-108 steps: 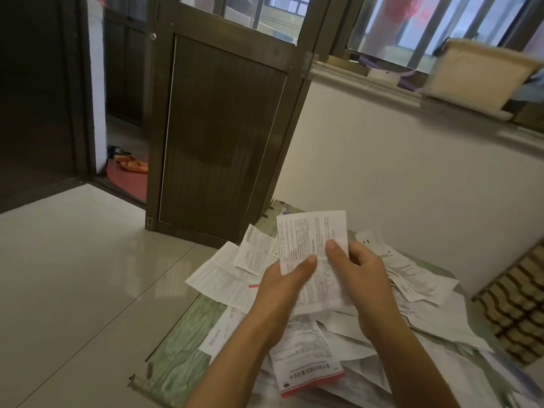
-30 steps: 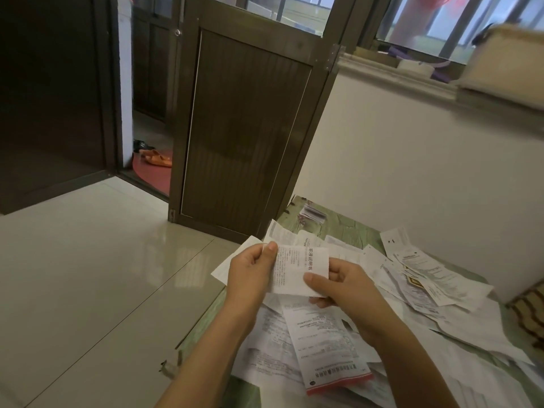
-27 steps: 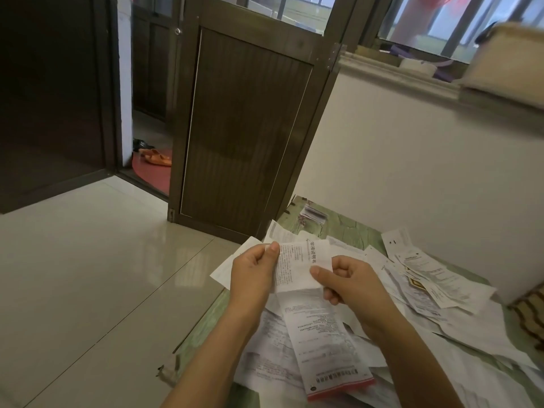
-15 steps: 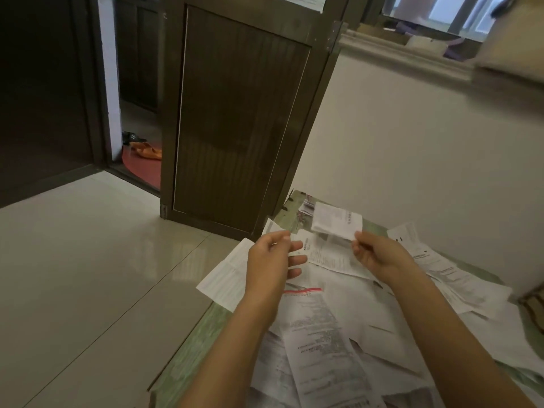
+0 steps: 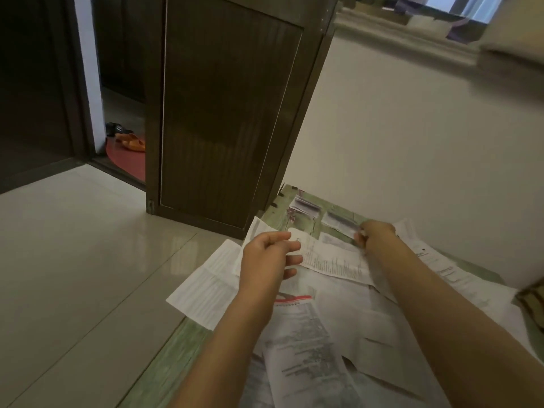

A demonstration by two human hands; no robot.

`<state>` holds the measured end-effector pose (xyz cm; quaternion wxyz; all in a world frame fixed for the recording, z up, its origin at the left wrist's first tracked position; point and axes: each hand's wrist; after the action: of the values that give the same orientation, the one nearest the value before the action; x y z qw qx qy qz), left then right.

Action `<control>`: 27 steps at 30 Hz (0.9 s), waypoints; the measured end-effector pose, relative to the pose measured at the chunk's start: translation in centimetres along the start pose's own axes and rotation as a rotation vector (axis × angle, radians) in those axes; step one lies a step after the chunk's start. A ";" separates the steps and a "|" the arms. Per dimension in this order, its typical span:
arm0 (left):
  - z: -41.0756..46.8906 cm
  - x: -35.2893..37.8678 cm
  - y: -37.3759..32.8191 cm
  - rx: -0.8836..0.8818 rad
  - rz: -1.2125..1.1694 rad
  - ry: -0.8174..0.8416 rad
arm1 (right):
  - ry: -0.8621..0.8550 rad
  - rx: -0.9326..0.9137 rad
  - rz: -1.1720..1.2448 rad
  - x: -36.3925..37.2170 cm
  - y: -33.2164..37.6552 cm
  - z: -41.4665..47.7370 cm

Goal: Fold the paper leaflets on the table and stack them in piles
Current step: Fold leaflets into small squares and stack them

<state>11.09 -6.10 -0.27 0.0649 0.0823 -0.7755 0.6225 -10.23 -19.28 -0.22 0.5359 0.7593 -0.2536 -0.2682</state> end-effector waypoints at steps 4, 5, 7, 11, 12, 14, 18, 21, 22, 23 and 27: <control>-0.3 -0.1 -0.4 0.004 -0.002 -0.027 | 0.073 -0.079 -0.177 -1.6 0.6 -2.0; -0.7 0.0 -0.4 0.003 -0.006 -0.036 | 0.146 -0.132 -0.259 -2.0 0.7 -3.2; -1.1 0.2 -0.4 0.001 -0.020 -0.052 | 0.345 -0.236 -0.448 -2.7 0.9 -7.1; -2.2 0.3 -0.1 0.014 -0.018 -0.070 | 0.615 -0.368 -0.928 -4.1 -0.6 -14.5; -2.5 0.3 0.0 0.020 -0.009 -0.075 | 0.638 -0.371 -1.010 -4.2 -1.2 -15.8; -3.4 0.3 0.5 0.037 0.047 -0.072 | 0.654 -0.343 -1.150 -4.9 -2.6 -17.7; -4.8 0.2 2.5 0.127 0.277 -0.047 | 0.661 -0.266 -1.236 -5.3 -5.0 -18.1; -5.2 0.2 3.3 0.191 0.384 -0.048 | 0.641 -0.257 -1.087 -5.4 -6.3 -17.3; -5.1 0.2 3.4 0.209 0.410 -0.049 | 0.636 -0.267 -1.028 -5.5 -6.6 -17.1; -5.1 0.1 3.3 0.225 0.434 -0.049 | 0.634 -0.274 -0.958 -5.6 -7.0 -16.8; -4.3 -0.2 3.0 0.265 0.503 -0.084 | 0.698 -0.236 -0.526 -6.5 -6.9 -15.2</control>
<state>10.69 -1.25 -2.25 -0.1349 -0.0793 -0.6855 0.7110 -3.97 -2.57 -1.62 0.5857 0.7768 0.1760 -0.1504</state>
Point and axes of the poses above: each hand's wrist, its own z-axis towards the middle knuckle, its own x-axis out of the palm, y = z × x, and after that the axes turned 7 degrees about z, right-handed
